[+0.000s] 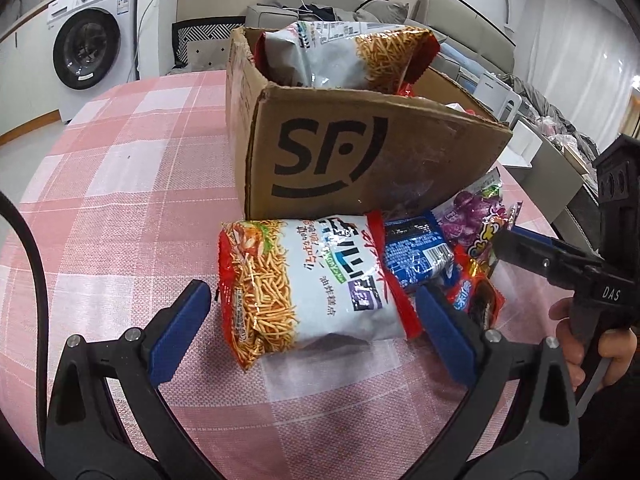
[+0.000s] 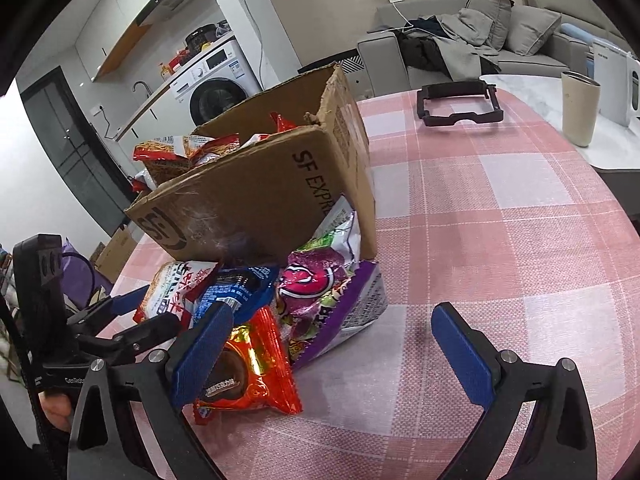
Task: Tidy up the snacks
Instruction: 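Grasp the orange noodle bag with the left gripper while the right gripper grasps the purple candy bag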
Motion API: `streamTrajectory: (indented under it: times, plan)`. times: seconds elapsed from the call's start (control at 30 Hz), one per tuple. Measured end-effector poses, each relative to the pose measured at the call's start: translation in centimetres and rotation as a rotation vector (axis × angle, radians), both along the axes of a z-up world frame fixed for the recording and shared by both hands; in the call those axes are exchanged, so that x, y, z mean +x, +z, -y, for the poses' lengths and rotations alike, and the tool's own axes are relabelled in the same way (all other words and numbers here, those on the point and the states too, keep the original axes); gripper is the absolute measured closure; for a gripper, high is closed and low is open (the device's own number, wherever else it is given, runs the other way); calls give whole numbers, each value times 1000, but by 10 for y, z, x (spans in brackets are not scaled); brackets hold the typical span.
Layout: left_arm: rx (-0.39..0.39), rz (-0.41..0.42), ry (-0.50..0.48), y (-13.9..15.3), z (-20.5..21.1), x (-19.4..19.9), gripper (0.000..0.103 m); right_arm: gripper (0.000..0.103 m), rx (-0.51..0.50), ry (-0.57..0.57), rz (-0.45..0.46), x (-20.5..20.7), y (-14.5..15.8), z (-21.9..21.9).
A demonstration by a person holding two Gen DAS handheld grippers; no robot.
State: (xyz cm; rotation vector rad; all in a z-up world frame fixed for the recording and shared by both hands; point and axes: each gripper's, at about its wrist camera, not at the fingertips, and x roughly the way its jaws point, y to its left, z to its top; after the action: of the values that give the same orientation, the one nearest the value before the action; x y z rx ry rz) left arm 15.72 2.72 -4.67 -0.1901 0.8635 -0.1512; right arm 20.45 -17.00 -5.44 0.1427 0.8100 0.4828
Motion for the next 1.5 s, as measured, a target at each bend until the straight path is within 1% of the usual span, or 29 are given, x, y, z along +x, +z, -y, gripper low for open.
streamTrajectory:
  times: [0.07,0.2,0.37,0.47,0.57,0.63,0.83,1.0,1.23,1.33,1.5]
  plan:
    - [9,1,-2,-1,1,1,1,3,8,2,5,-1,1,0]
    - [11,-6,-9,-3,2,3,1,13,23,17,7,0,1,-2]
    - [7,-11,-10,-5,2,5,1,21,51,10,-14,5,-1,-1]
    - [4,-13,-12,-7,-1,5,1,26,38,12,-26,8,-3,-4]
    - [4,-14,-14,-7,-1,5,1,33,37,8,-36,9,-5,-4]
    - [6,-15,-16,-8,0,5,1,42,24,-1,-41,10,-6,-4]
    - [1,-16,-14,-9,-1,6,1,48,8,8,-26,7,-7,-8]
    - [-9,-18,-14,-10,-2,6,1,49,47,9,-28,6,-6,-3]
    - [-56,-34,3,-12,-12,9,2,49,106,1,-5,-1,-4,8]
    - [-62,-34,-10,-14,-12,10,5,49,109,-4,-3,-1,-3,9]
    - [-70,-27,-54,-15,-8,10,20,49,110,0,-2,0,-3,9]
